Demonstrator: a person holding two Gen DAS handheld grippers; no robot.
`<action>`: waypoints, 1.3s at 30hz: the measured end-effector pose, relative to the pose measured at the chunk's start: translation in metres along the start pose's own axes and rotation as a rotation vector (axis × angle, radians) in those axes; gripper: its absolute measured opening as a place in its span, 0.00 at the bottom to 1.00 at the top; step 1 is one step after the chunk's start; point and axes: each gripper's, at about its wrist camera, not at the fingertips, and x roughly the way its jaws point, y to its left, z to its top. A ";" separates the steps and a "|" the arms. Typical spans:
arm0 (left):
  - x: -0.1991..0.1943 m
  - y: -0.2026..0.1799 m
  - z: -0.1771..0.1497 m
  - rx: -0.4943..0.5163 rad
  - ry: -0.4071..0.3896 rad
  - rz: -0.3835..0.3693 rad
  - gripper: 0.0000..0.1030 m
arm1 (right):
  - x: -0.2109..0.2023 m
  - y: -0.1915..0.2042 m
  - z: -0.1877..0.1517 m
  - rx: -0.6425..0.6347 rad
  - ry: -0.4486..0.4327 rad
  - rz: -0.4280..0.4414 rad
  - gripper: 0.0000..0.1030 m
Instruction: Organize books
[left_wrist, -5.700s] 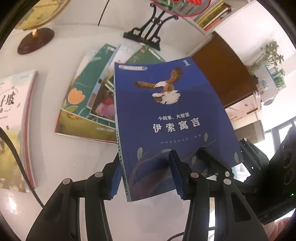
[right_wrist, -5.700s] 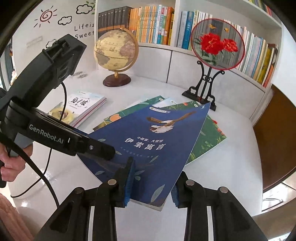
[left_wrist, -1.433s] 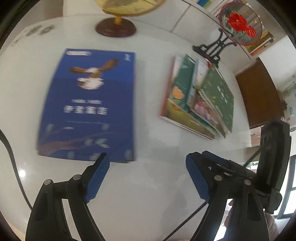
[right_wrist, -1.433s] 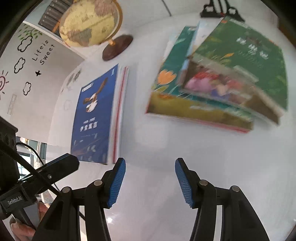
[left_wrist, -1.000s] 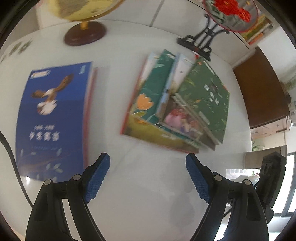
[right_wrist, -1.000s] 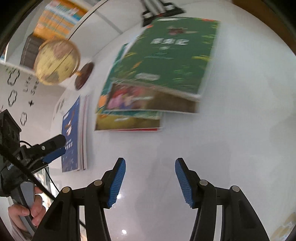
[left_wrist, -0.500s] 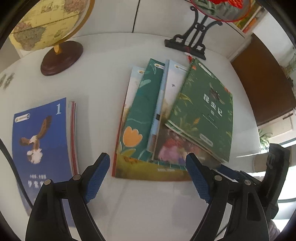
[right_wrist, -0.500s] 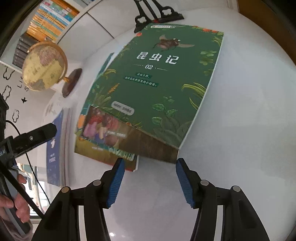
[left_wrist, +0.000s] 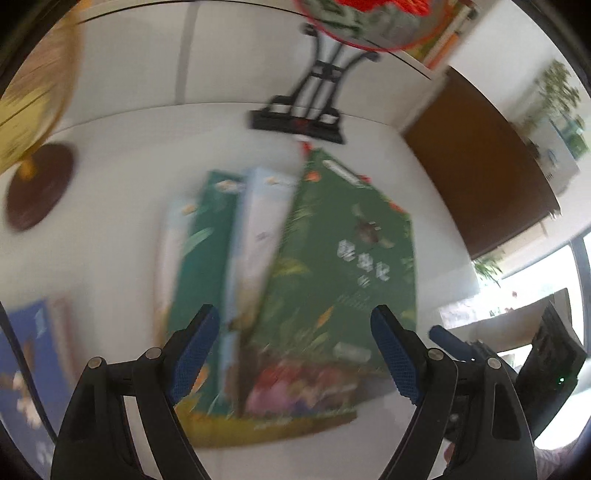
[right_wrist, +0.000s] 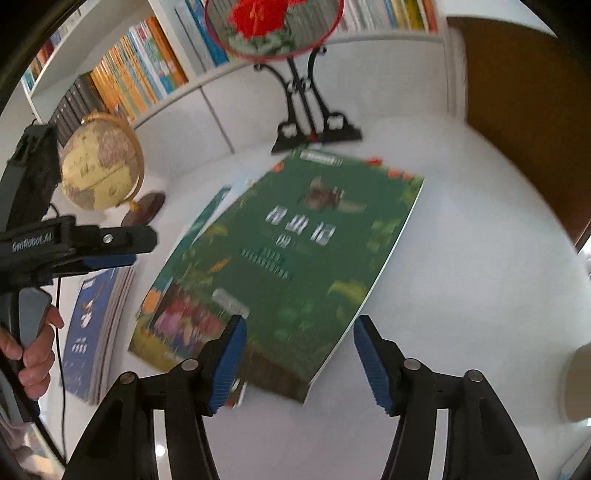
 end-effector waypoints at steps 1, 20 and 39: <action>0.010 -0.006 0.006 0.024 0.011 -0.016 0.81 | 0.003 -0.002 0.002 -0.003 -0.001 -0.015 0.61; 0.035 -0.034 0.012 0.052 0.007 0.048 0.81 | 0.033 -0.018 0.009 0.011 0.059 -0.008 0.63; 0.030 -0.056 -0.031 0.120 0.119 0.096 0.81 | 0.027 -0.026 0.004 0.043 0.136 0.041 0.68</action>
